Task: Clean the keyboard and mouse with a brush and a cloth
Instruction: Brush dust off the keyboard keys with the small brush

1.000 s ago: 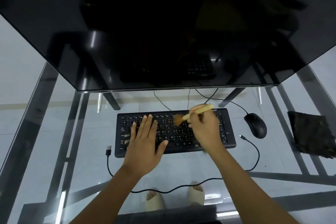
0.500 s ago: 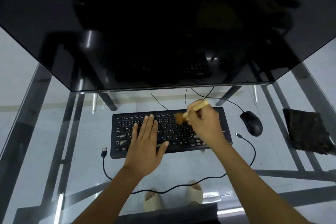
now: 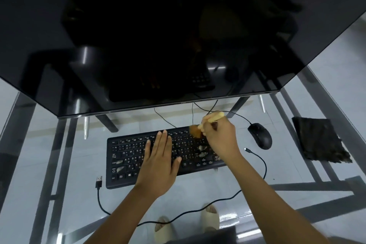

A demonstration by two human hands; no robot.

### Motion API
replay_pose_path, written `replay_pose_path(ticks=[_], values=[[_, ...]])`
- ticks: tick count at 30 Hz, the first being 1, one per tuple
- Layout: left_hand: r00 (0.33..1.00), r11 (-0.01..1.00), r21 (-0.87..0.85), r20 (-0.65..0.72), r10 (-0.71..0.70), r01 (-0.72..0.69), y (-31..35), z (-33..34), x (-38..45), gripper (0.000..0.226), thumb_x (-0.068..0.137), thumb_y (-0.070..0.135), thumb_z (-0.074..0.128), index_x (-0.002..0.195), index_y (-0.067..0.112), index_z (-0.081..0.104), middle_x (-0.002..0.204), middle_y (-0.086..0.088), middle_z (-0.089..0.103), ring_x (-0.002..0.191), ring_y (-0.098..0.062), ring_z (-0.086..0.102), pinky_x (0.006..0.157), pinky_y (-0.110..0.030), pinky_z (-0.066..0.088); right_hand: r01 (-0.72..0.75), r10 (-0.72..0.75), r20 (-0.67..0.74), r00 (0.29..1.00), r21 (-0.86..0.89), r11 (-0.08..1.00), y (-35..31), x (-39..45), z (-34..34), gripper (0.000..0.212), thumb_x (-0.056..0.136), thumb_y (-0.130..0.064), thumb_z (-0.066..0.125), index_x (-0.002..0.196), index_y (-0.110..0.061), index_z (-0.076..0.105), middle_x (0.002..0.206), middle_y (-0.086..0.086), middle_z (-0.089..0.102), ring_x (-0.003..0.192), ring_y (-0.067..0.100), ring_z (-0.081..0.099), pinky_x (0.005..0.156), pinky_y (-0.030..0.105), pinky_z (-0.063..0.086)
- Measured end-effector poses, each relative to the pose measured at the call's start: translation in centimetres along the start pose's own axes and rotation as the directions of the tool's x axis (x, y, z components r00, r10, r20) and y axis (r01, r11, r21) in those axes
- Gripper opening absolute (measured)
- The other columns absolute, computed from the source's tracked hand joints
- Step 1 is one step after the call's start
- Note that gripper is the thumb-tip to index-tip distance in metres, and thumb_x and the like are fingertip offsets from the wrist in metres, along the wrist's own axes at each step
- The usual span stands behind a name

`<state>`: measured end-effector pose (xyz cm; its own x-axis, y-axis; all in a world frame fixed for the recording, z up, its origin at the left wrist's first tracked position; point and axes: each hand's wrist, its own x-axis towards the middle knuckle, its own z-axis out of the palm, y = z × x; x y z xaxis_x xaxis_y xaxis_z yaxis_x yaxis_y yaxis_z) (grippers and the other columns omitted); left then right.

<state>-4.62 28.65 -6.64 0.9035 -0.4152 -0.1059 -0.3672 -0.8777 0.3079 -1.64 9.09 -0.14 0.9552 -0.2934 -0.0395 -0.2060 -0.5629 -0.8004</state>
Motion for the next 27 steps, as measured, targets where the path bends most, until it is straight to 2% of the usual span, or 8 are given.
replay_pose_path(ticks=[2, 6, 10, 13, 17, 20, 24, 27], values=[[1.000, 1.000, 0.010, 0.019, 0.009, -0.009, 0.0, 0.2, 0.1, 0.074, 0.093, 0.054, 0.007, 0.152, 0.009, 0.010, 0.160, -0.006, -0.004, 0.145, -0.016, -0.016, 0.116, -0.041, -0.010, -0.009, 0.011, 0.226, 0.974, -0.010, 1.000, 0.1, -0.2, 0.0, 0.010, 0.093, -0.015, 0.057, 0.088, -0.016, 0.065, 0.077, -0.003, 0.072, 0.063, 0.009, 0.068, 0.066, 0.023, 0.059], [1.000, 1.000, 0.011, 0.017, 0.005, -0.005, 0.7, 0.3, 0.6, 0.074, 0.093, 0.053, 0.008, 0.151, 0.007, 0.012, 0.160, -0.008, -0.001, 0.145, -0.018, -0.014, 0.116, -0.042, -0.008, 0.091, -0.093, -0.040, 0.995, -0.044, 0.995, 0.5, 0.6, -0.8, 0.014, 0.094, -0.017, 0.054, 0.086, -0.014, 0.064, 0.080, -0.008, 0.068, 0.071, 0.002, 0.067, 0.071, 0.014, 0.053], [0.999, 0.999, 0.016, 0.021, 0.032, -0.033, 1.7, 0.3, 1.6, 0.073, 0.094, 0.052, 0.009, 0.151, 0.007, 0.013, 0.160, -0.009, 0.000, 0.146, -0.019, -0.012, 0.118, -0.044, -0.004, -0.030, 0.042, 0.185, 0.982, -0.063, 0.998, 0.9, 1.0, -2.0, 0.013, 0.092, -0.012, 0.057, 0.083, -0.016, 0.066, 0.074, -0.010, 0.069, 0.068, -0.001, 0.067, 0.070, 0.013, 0.053], [0.998, 0.999, 0.011, 0.035, 0.049, -0.049, 2.7, 0.3, 2.4, 0.072, 0.095, 0.052, 0.009, 0.152, 0.008, 0.010, 0.160, -0.007, -0.004, 0.146, -0.018, -0.015, 0.119, -0.043, -0.005, -0.021, 0.015, -0.125, 0.992, -0.052, 0.998, 2.0, 1.1, -3.4, 0.014, 0.092, -0.009, 0.058, 0.081, -0.015, 0.065, 0.074, -0.015, 0.065, 0.070, -0.011, 0.061, 0.065, 0.002, 0.044], [0.998, 0.998, -0.014, 0.036, 0.059, -0.059, 3.4, 0.3, 3.3, 0.072, 0.095, 0.053, 0.009, 0.151, 0.009, 0.008, 0.160, -0.006, -0.005, 0.145, -0.016, -0.016, 0.117, -0.040, -0.009, -0.096, 0.101, 0.077, 0.992, -0.068, 0.993, 3.5, 0.9, -4.1, 0.012, 0.093, -0.016, 0.057, 0.084, -0.018, 0.065, 0.080, 0.002, 0.073, 0.066, 0.013, 0.068, 0.071, 0.029, 0.059], [0.997, 0.997, -0.049, 0.036, 0.063, -0.061, 3.6, 0.5, 3.7, 0.074, 0.093, 0.055, 0.006, 0.151, 0.009, 0.007, 0.160, -0.005, -0.006, 0.144, -0.014, -0.018, 0.116, -0.034, -0.011, -0.047, 0.025, -0.184, 0.983, -0.113, 0.993, 4.0, 1.1, -5.2, 0.010, 0.093, -0.012, 0.056, 0.088, -0.013, 0.064, 0.091, 0.000, 0.068, 0.077, 0.014, 0.067, 0.077, 0.031, 0.057], [0.996, 0.997, -0.032, 0.041, 0.076, -0.075, 3.5, 0.9, 4.2, 0.075, 0.093, 0.055, 0.007, 0.151, 0.009, 0.009, 0.160, -0.006, -0.003, 0.145, -0.014, -0.015, 0.117, -0.035, -0.009, -0.069, 0.090, 0.166, 0.982, -0.130, 0.989, 3.7, 1.1, -5.5, 0.014, 0.092, -0.012, 0.054, 0.084, -0.016, 0.064, 0.082, 0.000, 0.071, 0.075, 0.016, 0.069, 0.077, 0.036, 0.058], [0.996, 0.997, -0.014, 0.041, 0.079, -0.078, 3.6, 1.0, 4.7, 0.075, 0.093, 0.055, 0.006, 0.151, 0.008, 0.012, 0.160, -0.006, 0.001, 0.146, -0.015, -0.012, 0.119, -0.039, -0.005, -0.077, 0.060, -0.155, 0.986, -0.105, 0.991, 4.5, 1.1, -6.3, 0.015, 0.093, -0.013, 0.056, 0.080, -0.013, 0.065, 0.086, -0.005, 0.068, 0.074, 0.007, 0.065, 0.073, 0.025, 0.055]])
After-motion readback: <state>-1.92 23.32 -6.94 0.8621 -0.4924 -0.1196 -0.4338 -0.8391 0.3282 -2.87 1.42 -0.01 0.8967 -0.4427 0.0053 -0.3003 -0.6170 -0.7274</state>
